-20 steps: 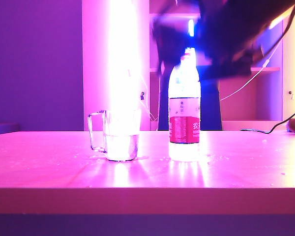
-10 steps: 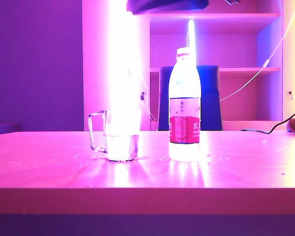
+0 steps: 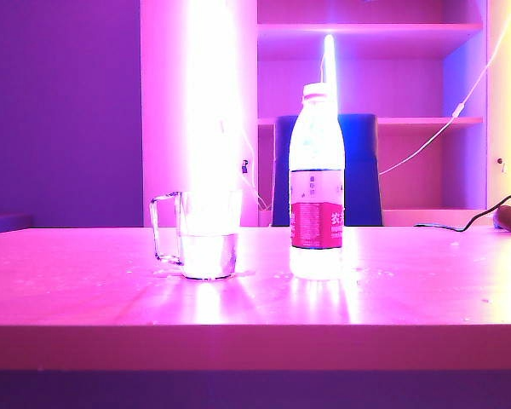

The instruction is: Pick up the mineral water bottle on the table and pour water into the mug until it's half full.

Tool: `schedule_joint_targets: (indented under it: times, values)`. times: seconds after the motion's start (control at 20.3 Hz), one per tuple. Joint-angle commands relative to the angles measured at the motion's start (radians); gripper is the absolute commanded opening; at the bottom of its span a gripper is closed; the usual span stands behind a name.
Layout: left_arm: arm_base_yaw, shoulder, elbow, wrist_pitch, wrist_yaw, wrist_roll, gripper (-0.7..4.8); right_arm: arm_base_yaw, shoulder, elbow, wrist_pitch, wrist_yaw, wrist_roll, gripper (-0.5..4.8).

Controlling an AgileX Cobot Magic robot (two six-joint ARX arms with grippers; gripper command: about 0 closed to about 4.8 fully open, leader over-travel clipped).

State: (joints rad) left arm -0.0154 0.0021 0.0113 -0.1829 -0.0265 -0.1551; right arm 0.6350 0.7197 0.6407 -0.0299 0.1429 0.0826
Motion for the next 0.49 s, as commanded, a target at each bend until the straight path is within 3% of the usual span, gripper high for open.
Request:
schedule_joint_targets:
  times: [0.05,0.2,0.34,0.49]
  values:
    - [0.000,0.001,-0.001,0.004,0.004,-0.002,-0.02,-0.263,-0.240,-0.019,-0.111,-0.063,-0.117,0.53]
    - [0.001,0.001,-0.001,0.005,0.005,-0.002,-0.02,-0.457,-0.503,-0.096,-0.138,-0.002,-0.140,0.53]
    - [0.000,0.001,-0.001,0.004,0.004,-0.002,-0.02,-0.516,-0.680,-0.266,-0.127,-0.008,-0.134,0.53]
    - [0.001,0.001,-0.001,0.004,0.004,-0.002,-0.02,-0.534,-0.722,-0.443,-0.071,-0.044,-0.099,0.53]
